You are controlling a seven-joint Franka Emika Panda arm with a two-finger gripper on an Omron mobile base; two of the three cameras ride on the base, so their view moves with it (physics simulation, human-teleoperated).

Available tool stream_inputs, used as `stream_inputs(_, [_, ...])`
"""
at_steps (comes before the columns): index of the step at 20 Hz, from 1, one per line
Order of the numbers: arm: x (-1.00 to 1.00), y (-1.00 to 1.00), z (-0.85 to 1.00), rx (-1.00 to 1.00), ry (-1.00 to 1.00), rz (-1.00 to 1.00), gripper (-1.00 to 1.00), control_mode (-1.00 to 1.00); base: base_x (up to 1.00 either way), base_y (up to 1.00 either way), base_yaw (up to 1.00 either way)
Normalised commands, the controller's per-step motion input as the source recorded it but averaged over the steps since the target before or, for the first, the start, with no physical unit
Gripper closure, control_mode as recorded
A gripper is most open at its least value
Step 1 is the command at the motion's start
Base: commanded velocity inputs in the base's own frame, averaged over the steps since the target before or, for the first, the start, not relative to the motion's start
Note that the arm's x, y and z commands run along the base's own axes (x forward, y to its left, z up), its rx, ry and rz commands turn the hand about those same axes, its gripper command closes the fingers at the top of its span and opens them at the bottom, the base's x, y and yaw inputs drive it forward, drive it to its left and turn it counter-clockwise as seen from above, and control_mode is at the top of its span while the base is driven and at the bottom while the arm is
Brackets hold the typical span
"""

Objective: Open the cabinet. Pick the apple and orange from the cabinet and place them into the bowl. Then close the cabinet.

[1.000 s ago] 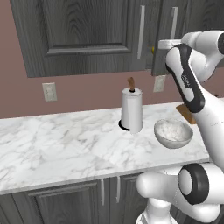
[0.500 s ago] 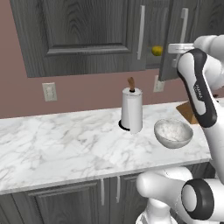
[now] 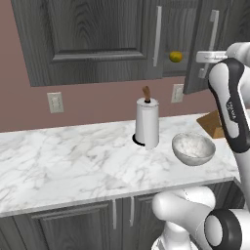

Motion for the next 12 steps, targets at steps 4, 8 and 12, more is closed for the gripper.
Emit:
stream_inputs(4, [-0.38,-0.42,0.00,0.00,0.00,0.00,1.00,-1.00,0.00,0.00,0.00])
stream_inputs(8, [-0.39,-0.43,0.00,0.00,0.00,0.00,1.00,-1.00,0.00,0.00,0.00])
stream_inputs(12, [-0.40,-0.43,0.00,0.00,0.00,0.00,1.00,-1.00,0.00,0.00,0.00])
